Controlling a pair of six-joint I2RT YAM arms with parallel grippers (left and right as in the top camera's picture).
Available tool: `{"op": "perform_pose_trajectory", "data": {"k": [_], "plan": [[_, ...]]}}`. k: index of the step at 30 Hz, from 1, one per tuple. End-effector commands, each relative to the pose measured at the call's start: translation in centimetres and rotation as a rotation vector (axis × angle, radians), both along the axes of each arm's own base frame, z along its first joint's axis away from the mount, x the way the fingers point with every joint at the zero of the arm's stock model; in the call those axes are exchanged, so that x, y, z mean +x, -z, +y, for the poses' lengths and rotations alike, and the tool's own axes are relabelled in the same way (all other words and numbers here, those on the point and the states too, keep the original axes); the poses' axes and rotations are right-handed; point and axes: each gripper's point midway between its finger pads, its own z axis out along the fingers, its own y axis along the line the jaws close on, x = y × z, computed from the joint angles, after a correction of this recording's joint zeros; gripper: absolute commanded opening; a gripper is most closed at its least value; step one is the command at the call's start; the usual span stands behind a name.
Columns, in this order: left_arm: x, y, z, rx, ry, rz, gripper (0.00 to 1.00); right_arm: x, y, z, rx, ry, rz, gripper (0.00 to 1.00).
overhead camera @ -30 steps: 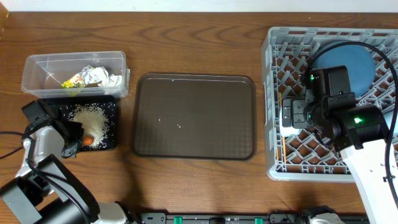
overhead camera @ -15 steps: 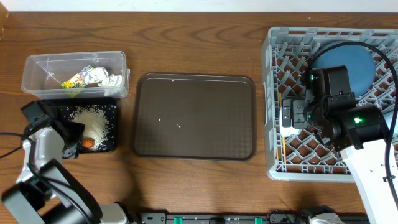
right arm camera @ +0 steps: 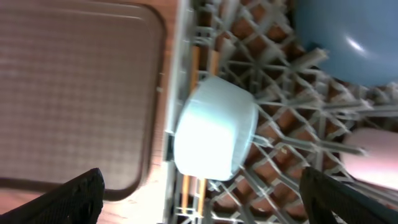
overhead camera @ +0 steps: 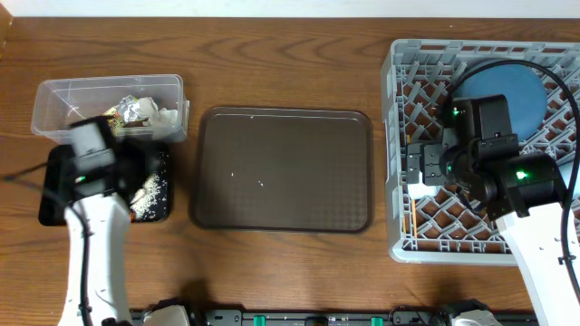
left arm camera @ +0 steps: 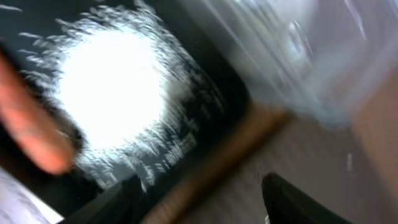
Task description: Sort waste into correct bins and load items into the dishwasher rack
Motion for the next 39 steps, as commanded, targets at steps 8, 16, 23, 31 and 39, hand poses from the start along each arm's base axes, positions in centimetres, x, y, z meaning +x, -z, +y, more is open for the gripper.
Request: {"op": "perform_pose_trajectory", "data": {"k": [8,16,23,31,39], "plan": [[-1.0,-4.1,-11.6,0.123,0.623,0.112,0.72,2.4,0.4,4.1,0.183,-0.147,-0.019,0.99],[-5.3,-7.6,-10.9,0.125,0.747,0.35,0.76,1.9,1.2,-0.2,0.211,-0.001,0.046,0.99],[-7.5,-12.2,-9.8,0.187,0.7,0.119,0.77,-1.4,-1.0,-4.1,0.161,0.077,0.011,0.99],[-11.8,-16.5,-8.9,0.342,0.626,-0.325,0.82,-5.7,-4.5,-5.3,0.079,0.11,-0.25,0.99],[-16.0,-13.6,-8.5,0.356,0.583,-0.464,0.92,-10.2,-3.5,-6.0,0.037,0.14,-0.429,0.99]]}}
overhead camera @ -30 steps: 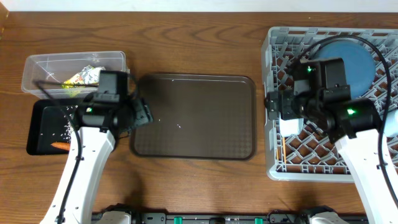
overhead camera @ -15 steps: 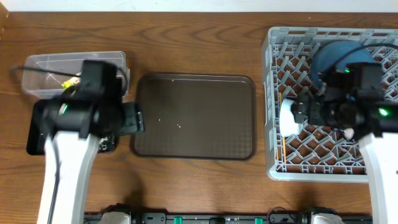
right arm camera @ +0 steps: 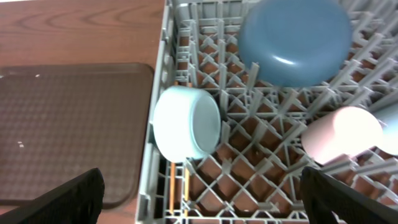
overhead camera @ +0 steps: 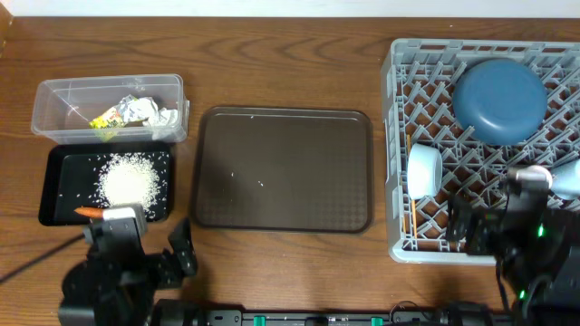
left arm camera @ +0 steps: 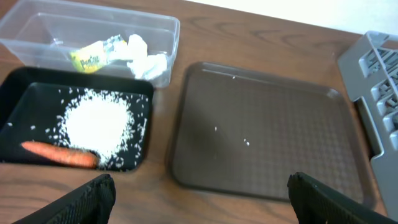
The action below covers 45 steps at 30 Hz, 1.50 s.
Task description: Sort waste into correct bins and load items into the dishwasher rack
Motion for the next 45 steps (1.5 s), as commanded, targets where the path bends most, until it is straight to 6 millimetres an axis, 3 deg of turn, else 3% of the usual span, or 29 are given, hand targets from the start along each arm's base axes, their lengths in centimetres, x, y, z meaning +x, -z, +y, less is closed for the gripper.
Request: {"op": "perform_pose_trajectory", "data": {"k": [1,8,25,30,33,41,45], "plan": [[-0.5,0.7,0.1,-0.003,-0.005,-0.024,0.92,-1.2,0.8,-0.6,-0.029,0.027,-0.015,0.99],[-1.1,1.4,0.2,0.001,-0.006,0.005,0.93,-4.0,3.4,-0.4,-0.023,0.025,0.108,0.99],[-1.1,1.4,0.2,0.001,-0.005,0.007,0.94,-3.8,3.1,-0.5,-0.027,0.026,0.092,0.99],[-1.1,1.4,0.2,0.001,-0.006,0.007,0.95,-1.4,0.6,1.1,-0.041,-0.071,-0.137,0.99],[-1.1,1.4,0.2,0.001,-0.006,0.007,0.95,-0.6,0.1,1.9,-0.043,-0.114,-0.258,0.99],[-1.1,1.4,0.2,0.001,-0.006,0.007,0.95,1.7,1.1,2.7,-0.028,-0.131,-0.573,0.99],[-1.1,1.4,0.2,0.001,-0.005,0.007,0.95,2.9,2.2,2.5,-0.036,-0.12,-0.643,0.99]]}}
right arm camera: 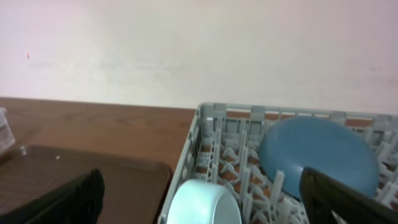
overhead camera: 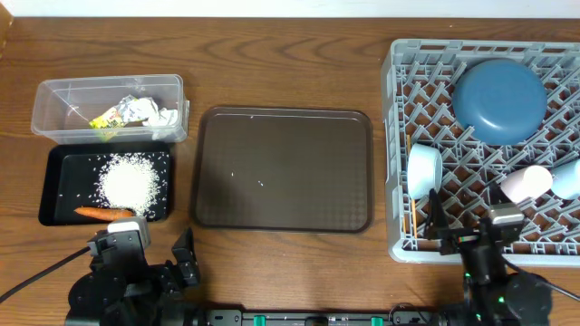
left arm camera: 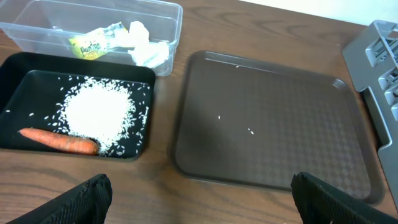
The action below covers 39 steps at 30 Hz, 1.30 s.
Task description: Sort waste into correct bins and load items into the dishwasher rack
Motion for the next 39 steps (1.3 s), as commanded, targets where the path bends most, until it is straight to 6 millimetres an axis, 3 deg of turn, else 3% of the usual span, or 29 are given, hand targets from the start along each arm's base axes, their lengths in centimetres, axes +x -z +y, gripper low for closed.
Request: {"op": "perform_pose_trajectory", "data": {"k": [1,7,13,39], "plan": [[-0.1,0.0,0.1,0.0,-0.005,-0.004,0.95,0.9,1.6,0.0,-0.022,0.005,-0.019,0.99],[-0.1,0.0,0.1,-0.001,-0.005,-0.004,0.95,2.3,3.5,-0.1,-0.091,0.02,-0.108,0.99],[-0.1,0.0,0.1,0.0,-0.005,-0.004,0.95,2.6,8.8,-0.1,-0.104,0.005,0.059,0.99],[-0.1,0.0,0.1,0.0,-0.005,-0.004,0.95,2.6,8.6,0.0,-0.103,0.001,0.052,0.99]]}}
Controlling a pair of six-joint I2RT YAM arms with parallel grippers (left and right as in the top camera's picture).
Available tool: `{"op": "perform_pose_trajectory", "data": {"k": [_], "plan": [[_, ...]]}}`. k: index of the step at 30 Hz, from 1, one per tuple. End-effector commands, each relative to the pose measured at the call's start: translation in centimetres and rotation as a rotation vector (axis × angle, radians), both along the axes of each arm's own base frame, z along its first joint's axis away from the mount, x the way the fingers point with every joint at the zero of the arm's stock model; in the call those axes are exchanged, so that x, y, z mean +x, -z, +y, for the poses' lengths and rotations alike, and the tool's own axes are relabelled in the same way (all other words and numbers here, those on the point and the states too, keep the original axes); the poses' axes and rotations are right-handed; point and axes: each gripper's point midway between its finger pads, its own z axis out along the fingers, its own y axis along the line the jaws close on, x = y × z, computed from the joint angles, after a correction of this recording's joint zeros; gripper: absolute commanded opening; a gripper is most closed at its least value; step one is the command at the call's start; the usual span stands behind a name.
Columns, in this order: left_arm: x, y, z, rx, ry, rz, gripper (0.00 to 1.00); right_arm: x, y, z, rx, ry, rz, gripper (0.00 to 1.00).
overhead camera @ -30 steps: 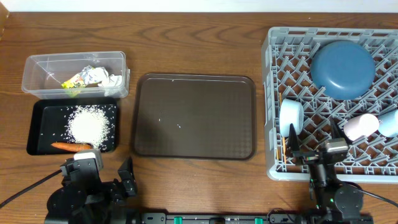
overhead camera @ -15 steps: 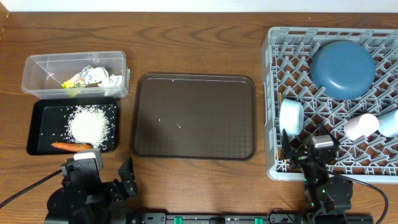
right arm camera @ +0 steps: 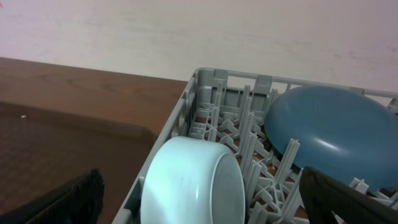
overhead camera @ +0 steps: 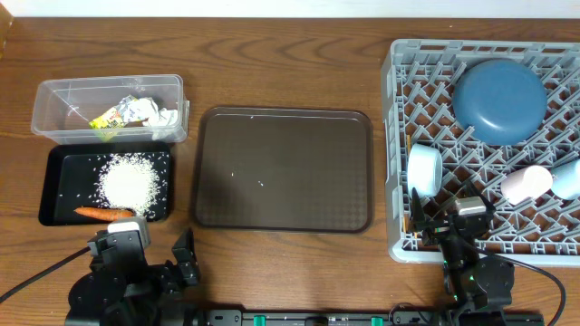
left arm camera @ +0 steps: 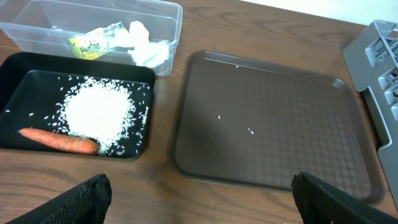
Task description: Sort waste into correct bins and load items into the dishwasher rack
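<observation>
The grey dishwasher rack (overhead camera: 395, 136) at the right holds a dark blue plate (overhead camera: 499, 100), a pale blue bowl (overhead camera: 423, 169) on its side, a pink cup (overhead camera: 526, 184) and another pale cup (overhead camera: 567, 177). At the left, a clear bin (overhead camera: 54, 95) holds wrappers (overhead camera: 136, 112). In front of it a black tray (overhead camera: 54, 177) holds rice (overhead camera: 130, 184) and a carrot (overhead camera: 101, 214). My left gripper (left arm camera: 200, 208) is open and empty above the table's front edge. My right gripper (right arm camera: 211, 205) is open just in front of the bowl (right arm camera: 189, 183), holding nothing.
A brown serving tray (overhead camera: 283, 169) lies bare in the middle but for a few crumbs. Thin orange sticks (overhead camera: 413, 217) lie in the rack's near left corner. Both arms sit low at the front edge, the left arm (overhead camera: 122, 276) and the right arm (overhead camera: 471, 272).
The left arm has not moved. My right gripper has shifted a little to the left and sits closer to the rack, so the pale blue bowl now fills more of its view.
First my left gripper was low over the black tray's rice and my right gripper hung over the rack by the pale blue bowl. Then both arms were back at the front edge, open and empty. They are still there; only the right one has shifted.
</observation>
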Motion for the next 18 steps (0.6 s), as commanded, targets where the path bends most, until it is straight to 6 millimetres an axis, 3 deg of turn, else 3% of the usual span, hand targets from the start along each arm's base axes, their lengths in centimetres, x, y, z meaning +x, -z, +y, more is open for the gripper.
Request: {"op": "perform_pose_trajectory", "data": {"k": [1,18], "plan": [[-0.07,-0.04,0.08,0.0,-0.005,-0.005,0.95,-0.01,-0.02,-0.26,-0.011,0.006,-0.004,0.99],[-0.07,-0.04,0.07,0.0,-0.005,-0.005,0.95,-0.01,-0.02,-0.25,-0.011,0.006,-0.004,0.99]]}}
